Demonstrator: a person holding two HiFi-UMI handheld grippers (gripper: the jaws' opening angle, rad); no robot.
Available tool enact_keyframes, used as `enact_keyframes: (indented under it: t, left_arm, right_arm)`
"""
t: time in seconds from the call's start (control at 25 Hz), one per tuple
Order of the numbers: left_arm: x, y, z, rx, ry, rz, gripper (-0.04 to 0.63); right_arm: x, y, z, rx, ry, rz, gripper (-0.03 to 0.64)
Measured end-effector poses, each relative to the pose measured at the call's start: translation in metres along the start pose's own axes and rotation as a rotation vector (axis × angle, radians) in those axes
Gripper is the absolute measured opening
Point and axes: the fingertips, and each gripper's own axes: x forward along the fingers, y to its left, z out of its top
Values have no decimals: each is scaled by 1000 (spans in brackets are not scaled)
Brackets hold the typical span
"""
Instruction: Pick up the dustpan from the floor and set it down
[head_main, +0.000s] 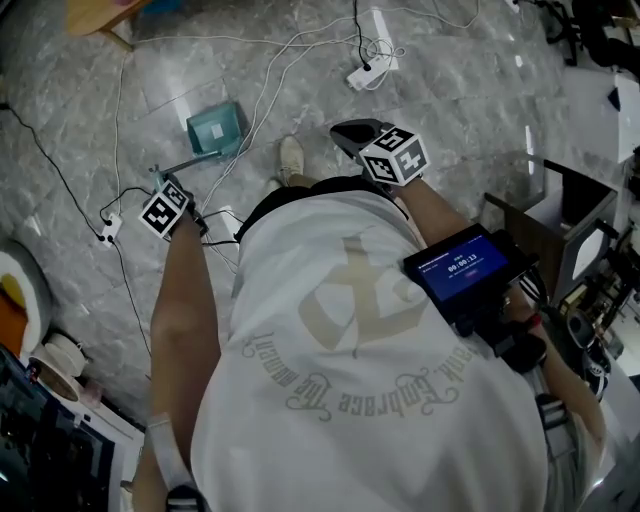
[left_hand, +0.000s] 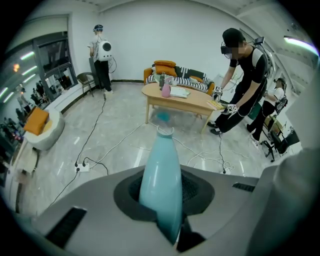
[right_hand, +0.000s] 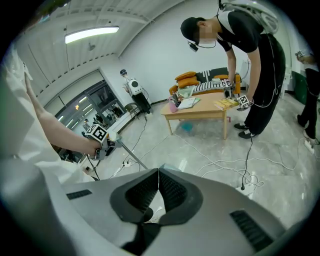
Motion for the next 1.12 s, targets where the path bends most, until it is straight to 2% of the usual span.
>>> enact_keyframes:
  t: [0.16, 0.36, 0.48, 0.64, 0.72, 0.8, 0.92, 1.12]
  left_arm:
    - [13, 7, 0, -22, -5, 29, 66]
    - [23, 10, -20, -65, 27, 62, 66]
    - [24, 19, -41, -93, 76, 81, 64]
    - [17, 33, -66, -68, 157, 104, 66]
    - [12, 36, -70, -53, 169, 97, 71]
    - [9, 36, -73, -47, 183, 76, 142]
    - [1, 35, -76, -43, 194, 57, 182]
    - [-24, 20, -73, 14, 186, -16, 196]
  right_arm:
    - [-5, -5, -8, 8, 17, -22, 18]
    - [-11, -12, -18, 13, 39, -44, 18]
    - [-12, -12, -17, 7, 42, -43, 18]
    - [-9, -9, -10, -10, 43, -31, 18]
    - [-7, -7, -6, -22, 40, -20, 18]
    - [-4, -4, -2, -32, 37, -8, 18]
    - [0, 2, 2, -42, 31, 11, 18]
    - [10, 12, 9, -37, 7, 52, 18]
